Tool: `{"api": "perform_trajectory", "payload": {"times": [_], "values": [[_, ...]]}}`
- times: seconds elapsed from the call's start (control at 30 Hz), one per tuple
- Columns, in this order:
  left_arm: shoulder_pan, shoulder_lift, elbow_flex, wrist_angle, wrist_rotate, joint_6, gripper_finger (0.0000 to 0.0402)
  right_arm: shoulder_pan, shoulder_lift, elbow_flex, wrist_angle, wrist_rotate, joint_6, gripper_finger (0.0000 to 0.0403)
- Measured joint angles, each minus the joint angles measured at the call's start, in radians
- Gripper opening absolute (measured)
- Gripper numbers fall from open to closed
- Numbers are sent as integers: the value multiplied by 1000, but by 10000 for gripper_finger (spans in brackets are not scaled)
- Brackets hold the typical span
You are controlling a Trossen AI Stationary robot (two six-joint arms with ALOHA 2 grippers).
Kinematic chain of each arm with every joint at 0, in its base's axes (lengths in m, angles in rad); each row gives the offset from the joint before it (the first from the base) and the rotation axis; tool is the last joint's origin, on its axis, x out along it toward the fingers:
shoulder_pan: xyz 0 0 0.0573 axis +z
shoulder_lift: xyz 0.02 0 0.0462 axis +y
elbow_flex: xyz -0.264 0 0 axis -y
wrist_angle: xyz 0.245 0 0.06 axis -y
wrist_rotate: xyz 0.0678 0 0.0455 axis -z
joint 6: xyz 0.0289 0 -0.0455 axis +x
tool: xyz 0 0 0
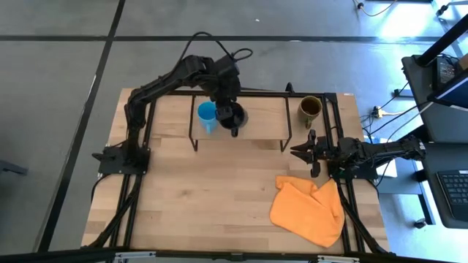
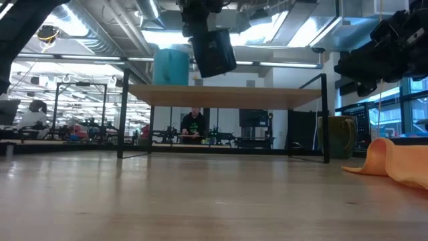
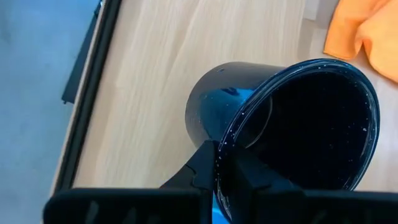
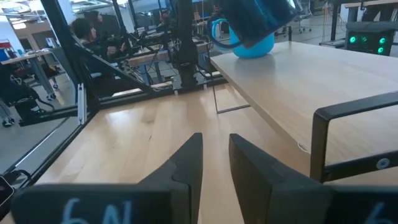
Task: Stack small to large cups/mugs on shelf
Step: Put the dark blue mug on the shelf
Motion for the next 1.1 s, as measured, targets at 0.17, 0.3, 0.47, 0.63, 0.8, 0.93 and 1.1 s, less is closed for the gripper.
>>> {"api": "perform_trajectory", "payload": {"times": [0.17, 0.3, 0.47, 0.63, 0.8, 0.93, 1.1], "values": [[0, 15, 0, 24, 12, 24, 15, 0, 0, 0, 5, 0, 1, 80], [1, 25, -1, 49, 17, 50, 15, 0, 0, 0, 6, 0, -3, 80], [-3, 27, -1, 95, 3, 64, 15, 0, 0, 0, 13, 0, -3, 81], [8, 27, -1, 92, -18, 65, 14, 0, 0, 0, 16, 0, 1, 81], [16, 35, -1, 83, -20, 58, 14, 0, 0, 0, 27, 0, 1, 81], [18, 40, 0, 72, -11, 55, 14, 0, 0, 0, 60, 0, 1, 81], [19, 45, -2, 70, -12, 55, 14, 0, 0, 0, 124, 0, 34, 81]]}}
